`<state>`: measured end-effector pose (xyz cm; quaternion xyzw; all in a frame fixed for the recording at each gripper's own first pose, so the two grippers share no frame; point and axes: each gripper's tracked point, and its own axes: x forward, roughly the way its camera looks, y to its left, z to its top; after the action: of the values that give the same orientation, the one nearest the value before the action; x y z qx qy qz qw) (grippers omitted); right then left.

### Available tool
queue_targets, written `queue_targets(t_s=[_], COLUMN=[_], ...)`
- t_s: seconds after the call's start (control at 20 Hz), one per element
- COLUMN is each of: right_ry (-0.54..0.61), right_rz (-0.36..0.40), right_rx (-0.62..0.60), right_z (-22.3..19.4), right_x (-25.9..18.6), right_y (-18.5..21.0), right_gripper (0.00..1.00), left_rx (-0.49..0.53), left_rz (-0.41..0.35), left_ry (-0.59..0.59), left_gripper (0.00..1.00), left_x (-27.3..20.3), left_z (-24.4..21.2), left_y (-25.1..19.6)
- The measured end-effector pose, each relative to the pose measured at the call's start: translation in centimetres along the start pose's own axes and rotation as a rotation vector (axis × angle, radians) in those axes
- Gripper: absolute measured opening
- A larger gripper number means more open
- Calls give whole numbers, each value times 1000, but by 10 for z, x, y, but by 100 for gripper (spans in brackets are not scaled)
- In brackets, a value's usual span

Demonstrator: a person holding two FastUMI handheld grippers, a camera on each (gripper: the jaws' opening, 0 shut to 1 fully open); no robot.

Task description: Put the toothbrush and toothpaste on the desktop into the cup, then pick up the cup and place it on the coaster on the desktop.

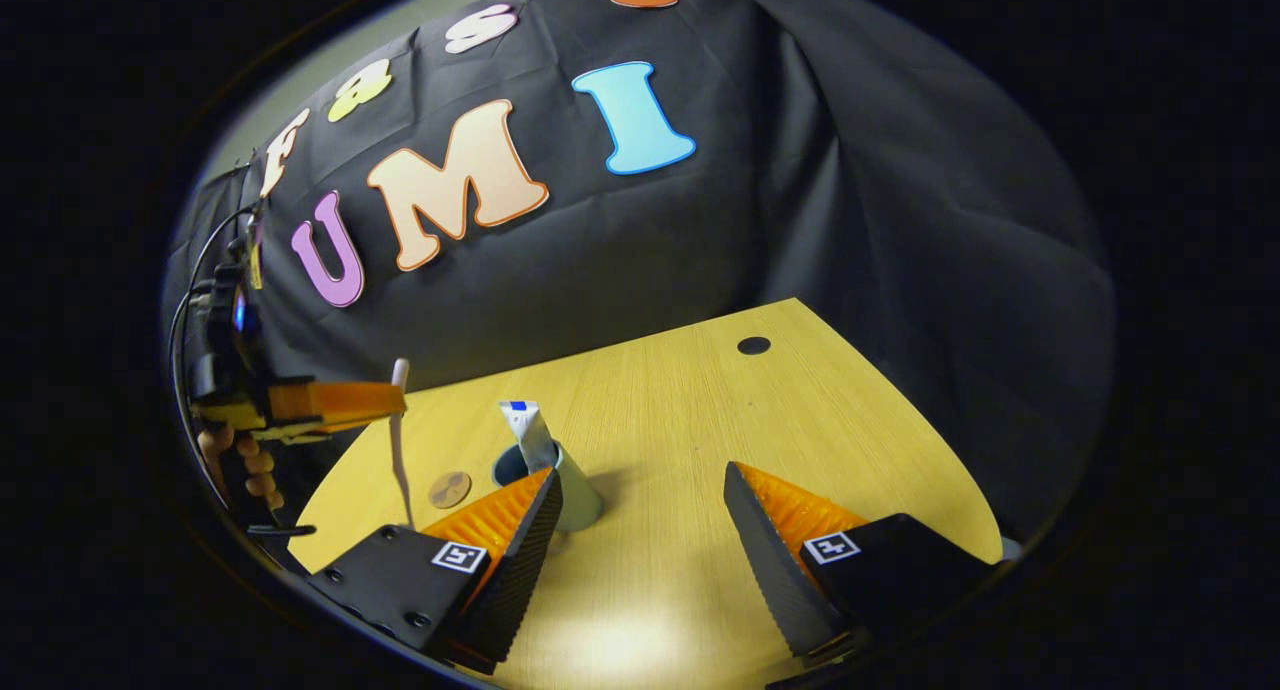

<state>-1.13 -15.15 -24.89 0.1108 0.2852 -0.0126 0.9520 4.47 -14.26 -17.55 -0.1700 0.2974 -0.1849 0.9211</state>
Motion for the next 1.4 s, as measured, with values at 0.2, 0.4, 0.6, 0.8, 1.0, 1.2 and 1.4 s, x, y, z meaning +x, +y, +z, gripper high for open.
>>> queue_targets(t_s=[0.2, 0.4, 0.6, 0.8, 1.0, 1.2, 1.4], right_ry=[11, 24, 31, 46, 51, 49, 50], right_rz=[-19, -43, -61, -69, -55, -16, 33], right_rx=[0, -9, -16, -14, -20, -21, -37], right_z=[-2, -4, -6, -9, -8, -2, 1], right_x=[-12, -22, -29, -31, -27, -18, -10], right_y=[-11, -29, -43, -53, -54, -46, -31], right_gripper=[99, 99, 99, 98, 98, 99, 99], left_rx=[-60, -102, -128, -118, -68, -12, 52], left_rz=[3, 10, 60, 98, 98, 95, 72], left_ry=[-73, -109, -148, -188, -193, -194, -182], left_gripper=[0, 0, 0, 0, 0, 0, 2], left_x=[27, 51, 65, 70, 66, 50, 33], left_z=[15, 19, 17, 15, 5, 1, -8], left_y=[-3, -3, 7, 14, 4, -8, -20])
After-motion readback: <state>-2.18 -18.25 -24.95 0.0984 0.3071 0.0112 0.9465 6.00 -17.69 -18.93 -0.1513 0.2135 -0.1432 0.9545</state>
